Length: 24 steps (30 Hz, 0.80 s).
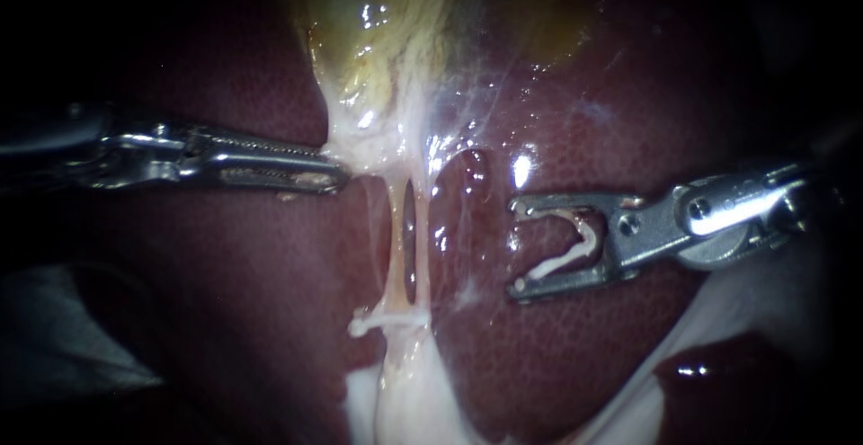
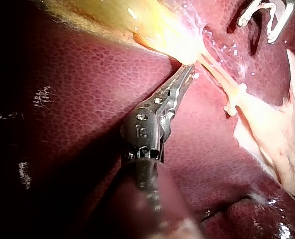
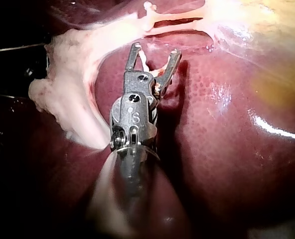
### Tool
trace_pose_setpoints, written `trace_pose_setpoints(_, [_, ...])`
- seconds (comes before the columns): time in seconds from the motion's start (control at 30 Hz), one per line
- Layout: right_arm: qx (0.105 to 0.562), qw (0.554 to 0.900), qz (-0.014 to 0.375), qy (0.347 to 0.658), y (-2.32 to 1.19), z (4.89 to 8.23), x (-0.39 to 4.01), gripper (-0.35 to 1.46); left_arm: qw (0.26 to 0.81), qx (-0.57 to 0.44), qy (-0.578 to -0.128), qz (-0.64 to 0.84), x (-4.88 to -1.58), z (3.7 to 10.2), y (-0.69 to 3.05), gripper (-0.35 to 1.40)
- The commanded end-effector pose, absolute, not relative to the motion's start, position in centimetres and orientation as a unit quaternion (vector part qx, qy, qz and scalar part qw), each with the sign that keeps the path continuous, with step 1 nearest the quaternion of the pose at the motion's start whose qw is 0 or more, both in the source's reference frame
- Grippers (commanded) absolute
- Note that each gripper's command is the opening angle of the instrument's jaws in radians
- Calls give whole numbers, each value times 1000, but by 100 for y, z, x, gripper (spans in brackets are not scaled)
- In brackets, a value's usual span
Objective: Clipping second clip left tube
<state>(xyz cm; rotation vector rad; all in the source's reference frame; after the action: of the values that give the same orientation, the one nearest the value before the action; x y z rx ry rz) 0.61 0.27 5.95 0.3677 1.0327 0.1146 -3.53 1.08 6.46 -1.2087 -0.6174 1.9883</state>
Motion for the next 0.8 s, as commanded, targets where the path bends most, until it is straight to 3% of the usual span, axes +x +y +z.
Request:
trace_pose_setpoints(0.03, [175, 852, 54, 491, 27, 595, 61, 50, 359, -469, -241, 770, -352, 643, 109, -35])
trace_pose_setpoints(0.43, [186, 848, 48, 494, 25, 592, 66, 50, 365, -480, -239, 761, -316, 568, 124, -35])
trace_pose_setpoints(0.67, [200, 833, 38, 515, 14, 588, 98, 50, 364, -482, -238, 761, -316, 566, 125, -35])
trace_pose_setpoints(0.8, [219, 820, 52, 526, 4, 592, 122, 50, 364, -482, -238, 761, -316, 567, 125, -35])
